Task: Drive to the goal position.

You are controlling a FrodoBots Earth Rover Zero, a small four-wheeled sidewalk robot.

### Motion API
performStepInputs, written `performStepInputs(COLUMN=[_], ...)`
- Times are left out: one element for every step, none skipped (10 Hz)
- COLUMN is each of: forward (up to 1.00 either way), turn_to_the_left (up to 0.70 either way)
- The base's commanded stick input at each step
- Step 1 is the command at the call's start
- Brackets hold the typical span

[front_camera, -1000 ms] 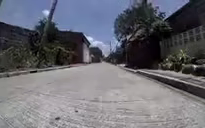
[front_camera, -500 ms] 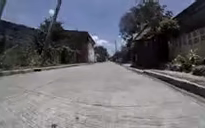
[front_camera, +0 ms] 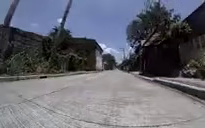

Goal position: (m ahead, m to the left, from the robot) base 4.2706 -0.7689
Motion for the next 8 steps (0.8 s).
performStepInputs(forward=[1.0, 1.0, 1.0, 1.0, 1.0, 1.0, 1.0, 1.0], turn_to_the_left=[0.03, -0.06, -0.15, -0.23, -0.25, -0.25, -0.25, -0.25])
